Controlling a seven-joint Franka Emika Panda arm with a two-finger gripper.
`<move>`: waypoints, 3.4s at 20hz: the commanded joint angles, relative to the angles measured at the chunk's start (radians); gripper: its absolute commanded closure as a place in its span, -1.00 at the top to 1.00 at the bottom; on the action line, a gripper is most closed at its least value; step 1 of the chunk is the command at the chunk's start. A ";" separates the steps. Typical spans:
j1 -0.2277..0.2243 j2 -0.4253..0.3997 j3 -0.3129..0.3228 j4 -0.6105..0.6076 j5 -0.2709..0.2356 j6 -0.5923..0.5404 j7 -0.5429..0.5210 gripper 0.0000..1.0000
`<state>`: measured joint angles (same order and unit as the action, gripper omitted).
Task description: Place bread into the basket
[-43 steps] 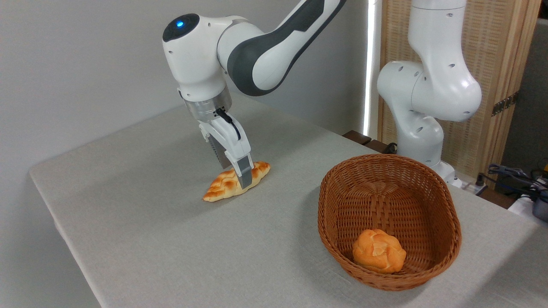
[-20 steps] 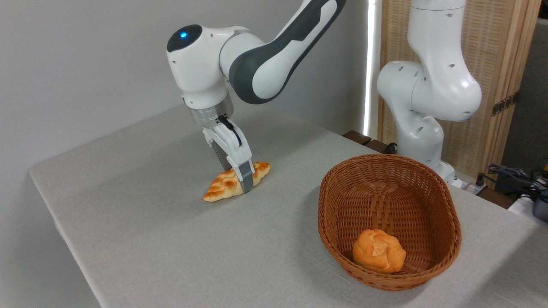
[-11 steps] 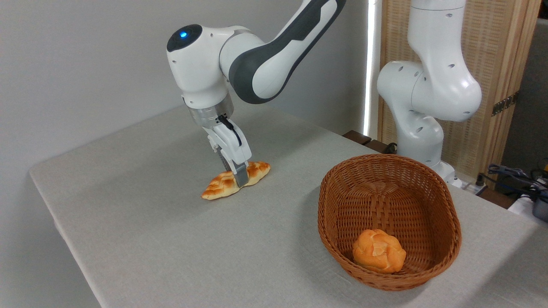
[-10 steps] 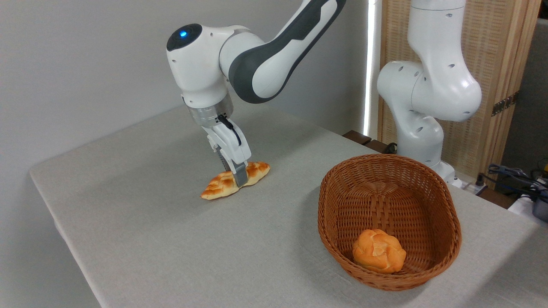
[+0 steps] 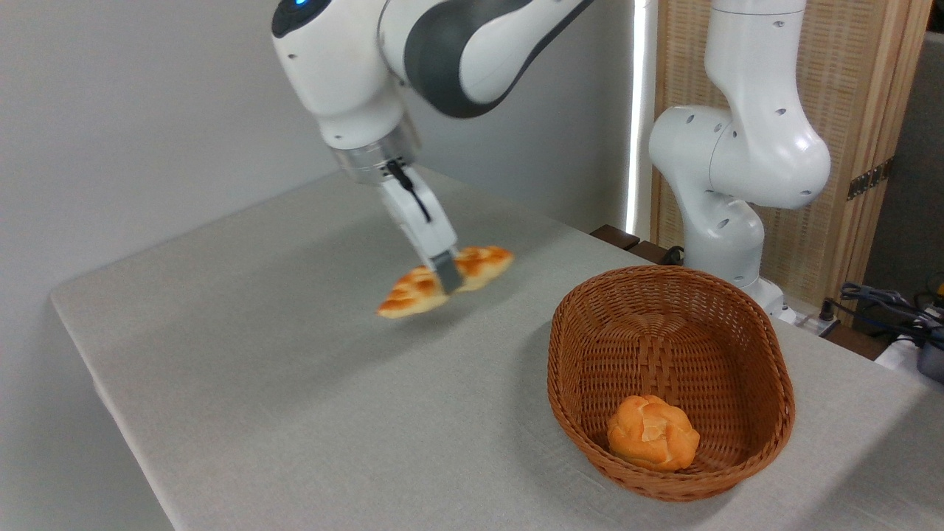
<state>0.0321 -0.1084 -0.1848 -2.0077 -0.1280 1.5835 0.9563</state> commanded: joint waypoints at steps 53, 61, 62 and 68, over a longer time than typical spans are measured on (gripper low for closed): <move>0.077 -0.177 0.252 -0.039 0.141 -0.134 0.684 1.00; 0.065 0.011 0.174 0.346 0.005 -0.122 0.181 1.00; 0.068 0.042 0.156 0.386 0.005 -0.120 0.130 1.00; 0.065 0.090 0.116 0.431 0.011 0.044 -0.172 1.00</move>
<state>0.0973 -0.0394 -0.0639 -1.6104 -0.1066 1.5736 0.9306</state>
